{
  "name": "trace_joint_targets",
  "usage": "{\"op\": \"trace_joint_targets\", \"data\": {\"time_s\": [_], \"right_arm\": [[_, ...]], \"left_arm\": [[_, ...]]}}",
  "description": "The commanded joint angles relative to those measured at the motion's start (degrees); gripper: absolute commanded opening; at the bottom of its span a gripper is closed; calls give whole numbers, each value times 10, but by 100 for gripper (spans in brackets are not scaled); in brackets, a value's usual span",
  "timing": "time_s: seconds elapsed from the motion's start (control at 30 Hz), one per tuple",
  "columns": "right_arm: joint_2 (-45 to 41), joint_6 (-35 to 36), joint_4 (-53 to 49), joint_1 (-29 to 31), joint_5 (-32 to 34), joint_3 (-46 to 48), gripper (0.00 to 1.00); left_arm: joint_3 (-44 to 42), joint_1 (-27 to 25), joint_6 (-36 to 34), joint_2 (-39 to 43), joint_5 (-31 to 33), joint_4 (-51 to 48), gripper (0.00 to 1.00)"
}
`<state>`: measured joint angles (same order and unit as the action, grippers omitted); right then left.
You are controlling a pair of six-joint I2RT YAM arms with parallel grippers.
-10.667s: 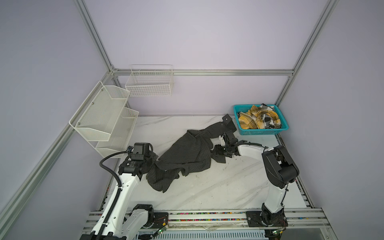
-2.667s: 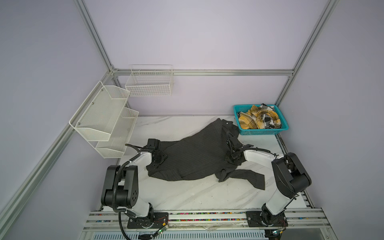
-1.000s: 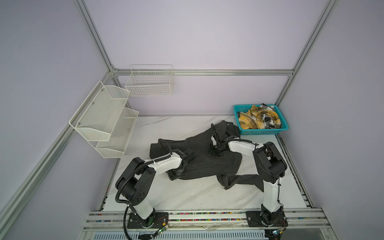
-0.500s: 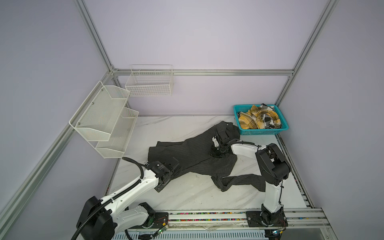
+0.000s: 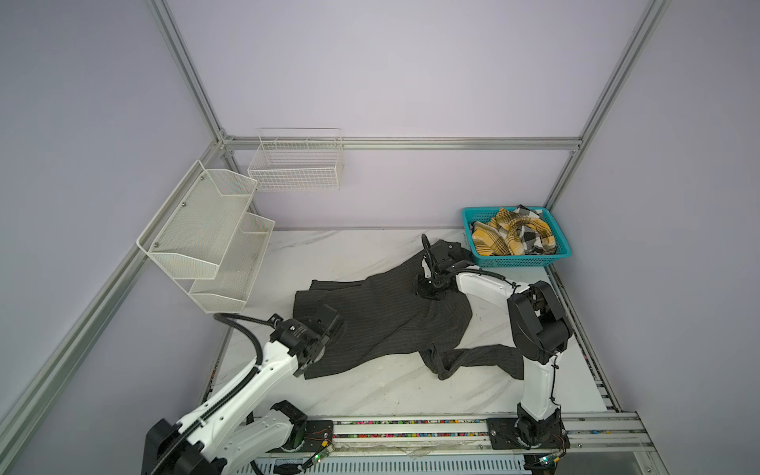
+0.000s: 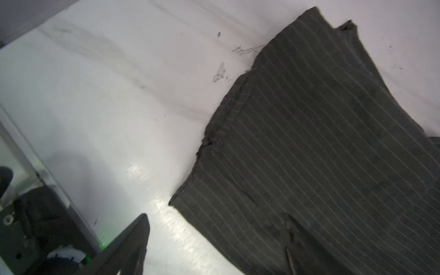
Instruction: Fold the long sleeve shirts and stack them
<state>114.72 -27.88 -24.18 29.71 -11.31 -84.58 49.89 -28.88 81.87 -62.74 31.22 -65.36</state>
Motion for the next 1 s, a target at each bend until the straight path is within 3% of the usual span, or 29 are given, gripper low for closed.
{"op": "trace_joint_targets", "data": {"time_s": [0.0,0.1,0.17,0.23,0.33,0.5,0.73,0.9,0.93,0.97], "right_arm": [[37,-5,-36,-15,40,-72,51],[72,-3,-47,-17,62,-126,52],[88,-2,-45,-18,66,-135,52],[101,0,-40,-19,67,-126,48],[107,9,-30,-18,67,-93,38],[72,-7,5,-3,67,17,28],[-33,-58,38,23,75,205,22],[-74,-61,33,23,78,246,23],[-76,-56,30,23,77,239,24],[-76,-52,22,23,77,226,26]], "left_arm": [[93,60,-188,-48,60,113,89],[114,121,-296,-92,14,232,88],[127,139,-342,-128,-13,293,81],[143,148,-361,-174,-38,331,70],[179,157,-363,-254,-87,351,40],[250,158,-351,-355,-119,309,16],[162,154,-319,-359,-169,330,0],[51,139,-289,-279,-197,361,0],[52,139,-299,-261,-193,361,2],[64,140,-317,-243,-178,357,11]]}}
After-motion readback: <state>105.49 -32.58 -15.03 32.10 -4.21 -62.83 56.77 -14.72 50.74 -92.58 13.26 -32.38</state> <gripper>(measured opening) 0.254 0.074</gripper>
